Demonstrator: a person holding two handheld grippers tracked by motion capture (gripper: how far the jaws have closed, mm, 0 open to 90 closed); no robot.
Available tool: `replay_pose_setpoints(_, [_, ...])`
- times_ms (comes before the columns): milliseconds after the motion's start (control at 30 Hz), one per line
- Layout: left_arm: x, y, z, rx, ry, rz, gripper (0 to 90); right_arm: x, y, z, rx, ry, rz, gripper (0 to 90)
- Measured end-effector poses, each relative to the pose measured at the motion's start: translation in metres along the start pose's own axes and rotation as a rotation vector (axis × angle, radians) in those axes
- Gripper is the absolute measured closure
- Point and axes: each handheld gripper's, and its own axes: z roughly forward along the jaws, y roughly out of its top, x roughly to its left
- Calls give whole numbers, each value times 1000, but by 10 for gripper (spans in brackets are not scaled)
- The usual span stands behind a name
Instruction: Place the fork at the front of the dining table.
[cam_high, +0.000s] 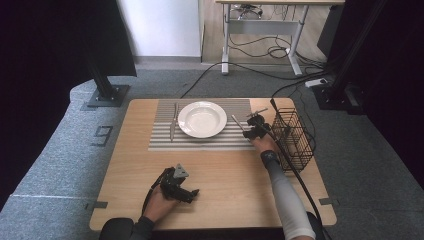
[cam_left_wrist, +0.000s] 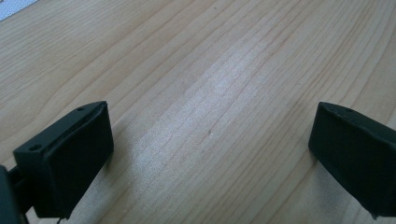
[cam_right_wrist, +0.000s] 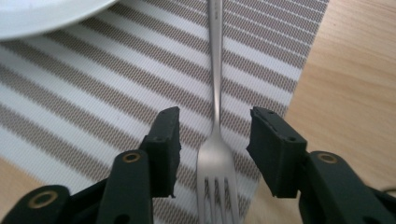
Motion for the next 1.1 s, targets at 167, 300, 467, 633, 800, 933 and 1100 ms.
replay_pose_setpoints(167, [0,0,0,0,0,0,0,5,-15,-10,-1,-19,-21,489])
replay_pose_setpoints(300, [0,0,0,0,0,1,0,9,-24,-14,8,-66,-36,480])
replay_pose_setpoints(467, [0,0,0,0,1,0,0,12,-28,-14,25,-98,-33,470])
replay_pose_setpoints(633, [0,0,0,0,1,0,0,13,-33,-11,51,-54,-28,531])
replay_pose_setpoints(800, [0,0,0,0,1,0,0,18,-35,-11,36,4,-44,574])
replay_pose_setpoints(933, [0,0,0,0,2,-2,0,37,-34,-11,10,87,-96,585])
replay_pose_setpoints(1100, [0,0,0,0,2,-3,0,48,-32,-18,-25,127,-143,540])
